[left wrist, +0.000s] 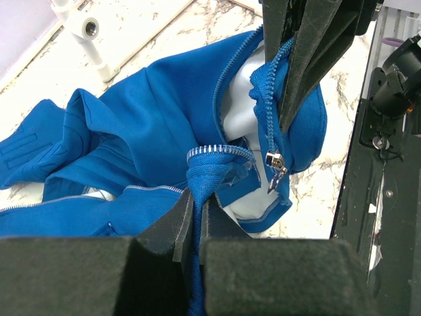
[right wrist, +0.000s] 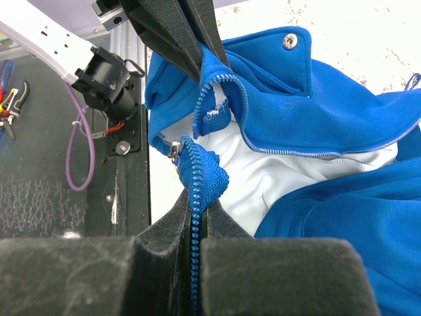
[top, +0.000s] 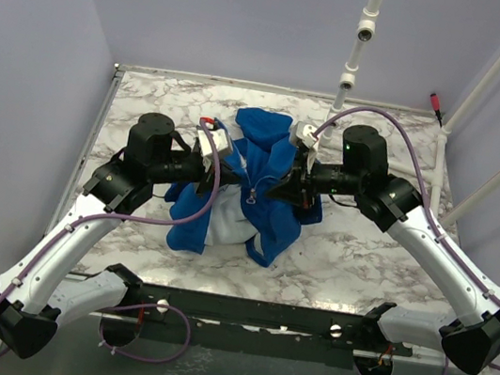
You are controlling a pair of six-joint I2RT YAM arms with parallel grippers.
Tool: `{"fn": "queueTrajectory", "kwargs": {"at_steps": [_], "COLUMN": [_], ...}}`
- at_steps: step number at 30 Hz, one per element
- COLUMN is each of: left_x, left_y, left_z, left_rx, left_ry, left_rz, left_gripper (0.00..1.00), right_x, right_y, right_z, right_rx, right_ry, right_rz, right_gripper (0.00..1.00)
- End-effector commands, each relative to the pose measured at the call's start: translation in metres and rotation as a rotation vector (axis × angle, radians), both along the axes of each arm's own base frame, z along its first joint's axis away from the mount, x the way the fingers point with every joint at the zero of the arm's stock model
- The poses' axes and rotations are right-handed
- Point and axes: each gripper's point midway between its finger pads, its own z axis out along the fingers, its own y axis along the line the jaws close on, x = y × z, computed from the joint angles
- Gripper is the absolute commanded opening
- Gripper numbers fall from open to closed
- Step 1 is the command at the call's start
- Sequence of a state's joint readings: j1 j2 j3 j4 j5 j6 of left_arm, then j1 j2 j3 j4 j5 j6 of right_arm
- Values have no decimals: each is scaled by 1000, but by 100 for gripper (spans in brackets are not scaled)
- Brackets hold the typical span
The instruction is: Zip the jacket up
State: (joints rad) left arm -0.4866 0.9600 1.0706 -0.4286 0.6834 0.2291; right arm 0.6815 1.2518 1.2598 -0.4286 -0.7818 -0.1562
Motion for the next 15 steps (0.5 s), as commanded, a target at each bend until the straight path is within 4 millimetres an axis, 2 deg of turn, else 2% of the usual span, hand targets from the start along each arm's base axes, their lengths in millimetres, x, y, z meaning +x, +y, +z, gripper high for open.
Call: {"fn": "queueTrajectory", "kwargs": {"at_steps": [1, 10, 15], "left_x": [1, -1, -1], "left_y": [2, 2, 1], "left_z": [11, 14, 12], "left_rx": [-15, -21, -20], "left_ry": [-54, -55, -53], "left_rz": [10, 6, 4], "left_gripper": [0, 0, 0], "right_x": [-4, 1, 1], "right_y": [8, 7, 7], "right_z": [20, 5, 14], "right_rx": [51, 17, 38], "right_ry": [-24, -6, -21], "right_rz": [41, 14, 12], "right_gripper": [1, 0, 1]}}
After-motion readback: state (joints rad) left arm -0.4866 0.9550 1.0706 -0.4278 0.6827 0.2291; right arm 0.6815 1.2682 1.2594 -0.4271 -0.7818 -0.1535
